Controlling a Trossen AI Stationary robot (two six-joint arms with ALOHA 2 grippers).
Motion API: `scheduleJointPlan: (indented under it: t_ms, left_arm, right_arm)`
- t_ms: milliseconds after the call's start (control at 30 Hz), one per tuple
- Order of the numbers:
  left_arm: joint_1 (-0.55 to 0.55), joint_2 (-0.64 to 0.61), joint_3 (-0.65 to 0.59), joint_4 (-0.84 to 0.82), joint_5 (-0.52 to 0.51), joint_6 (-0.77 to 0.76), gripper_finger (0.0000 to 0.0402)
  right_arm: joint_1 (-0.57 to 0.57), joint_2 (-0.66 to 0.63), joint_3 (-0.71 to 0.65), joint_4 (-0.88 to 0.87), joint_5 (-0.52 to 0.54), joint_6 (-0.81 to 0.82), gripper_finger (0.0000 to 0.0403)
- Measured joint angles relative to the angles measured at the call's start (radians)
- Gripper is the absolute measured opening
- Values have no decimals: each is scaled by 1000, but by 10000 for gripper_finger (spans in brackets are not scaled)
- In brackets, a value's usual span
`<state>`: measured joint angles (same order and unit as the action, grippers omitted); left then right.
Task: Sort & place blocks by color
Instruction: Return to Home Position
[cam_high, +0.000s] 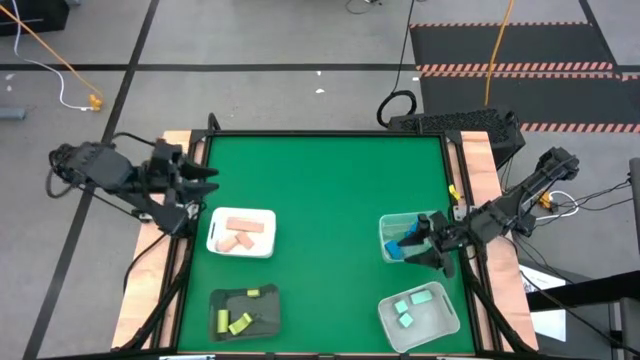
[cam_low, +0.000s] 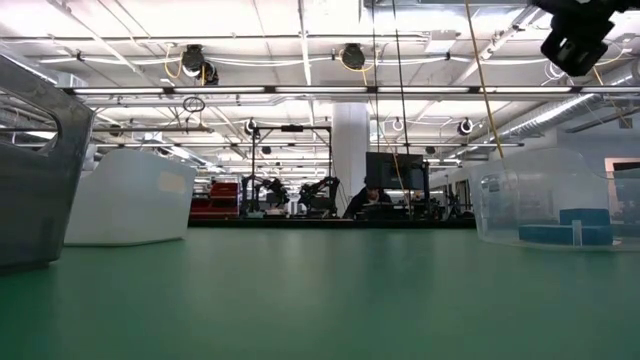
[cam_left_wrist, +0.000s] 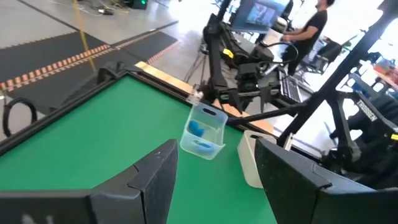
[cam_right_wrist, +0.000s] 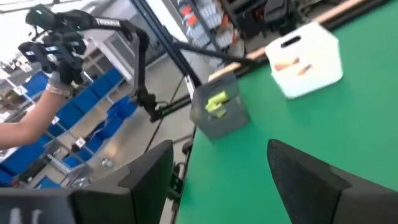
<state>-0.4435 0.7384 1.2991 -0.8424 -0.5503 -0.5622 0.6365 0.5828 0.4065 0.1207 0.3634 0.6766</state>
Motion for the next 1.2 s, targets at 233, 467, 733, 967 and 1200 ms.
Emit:
scheduleJointPlan:
  t_ms: [233, 467, 733, 967, 1200]
  left_arm:
    - [0, -77, 0, -74, -30, -3, 216]
    - [0, -149, -68, -83, -55, -10, 216]
    - [0, -244, -228, -61, -64, -112, 216]
    - [0, -311, -472, 171, -70, -90, 216]
    - [0, -327, -725, 547, -70, 16, 216]
  right_arm:
    - [-81, -87, -69, 40, 2, -42, 249]
    - [-175, -148, -142, 40, 1, -45, 249]
    - [-288, -230, -240, 40, -2, -10, 249]
    - [-358, -272, -321, 156, -54, -32, 249]
    - [-389, -272, -386, 302, -55, -38, 249]
